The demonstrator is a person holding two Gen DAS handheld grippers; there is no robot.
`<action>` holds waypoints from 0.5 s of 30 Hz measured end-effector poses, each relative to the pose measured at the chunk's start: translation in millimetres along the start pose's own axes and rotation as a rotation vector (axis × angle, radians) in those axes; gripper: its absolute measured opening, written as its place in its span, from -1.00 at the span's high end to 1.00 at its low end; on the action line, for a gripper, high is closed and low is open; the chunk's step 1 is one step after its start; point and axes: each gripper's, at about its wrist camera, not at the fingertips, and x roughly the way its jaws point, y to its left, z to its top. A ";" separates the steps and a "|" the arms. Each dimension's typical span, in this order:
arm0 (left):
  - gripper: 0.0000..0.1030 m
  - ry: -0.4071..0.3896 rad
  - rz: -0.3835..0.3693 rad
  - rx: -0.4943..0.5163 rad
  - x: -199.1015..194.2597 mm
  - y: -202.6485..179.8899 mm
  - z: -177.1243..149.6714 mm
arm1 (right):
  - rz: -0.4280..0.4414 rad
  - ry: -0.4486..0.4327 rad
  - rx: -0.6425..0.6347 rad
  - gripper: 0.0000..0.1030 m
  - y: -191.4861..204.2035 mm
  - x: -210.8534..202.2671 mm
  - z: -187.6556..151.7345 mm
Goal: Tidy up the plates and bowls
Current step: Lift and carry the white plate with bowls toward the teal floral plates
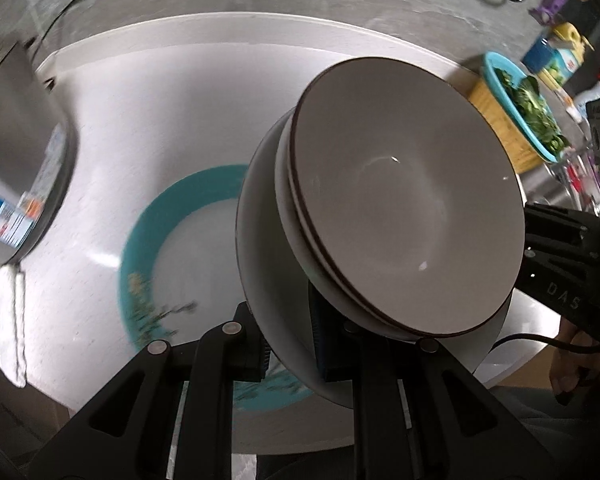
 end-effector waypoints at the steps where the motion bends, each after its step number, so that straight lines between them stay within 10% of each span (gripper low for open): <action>1: 0.73 0.003 0.004 -0.009 -1.2 7.5 -3.7 | 0.005 0.002 -0.010 0.74 6.0 2.1 1.0; 15: 0.72 0.043 0.025 -0.072 9.2 92.2 -31.3 | 0.042 0.078 -0.061 0.74 52.9 51.5 8.5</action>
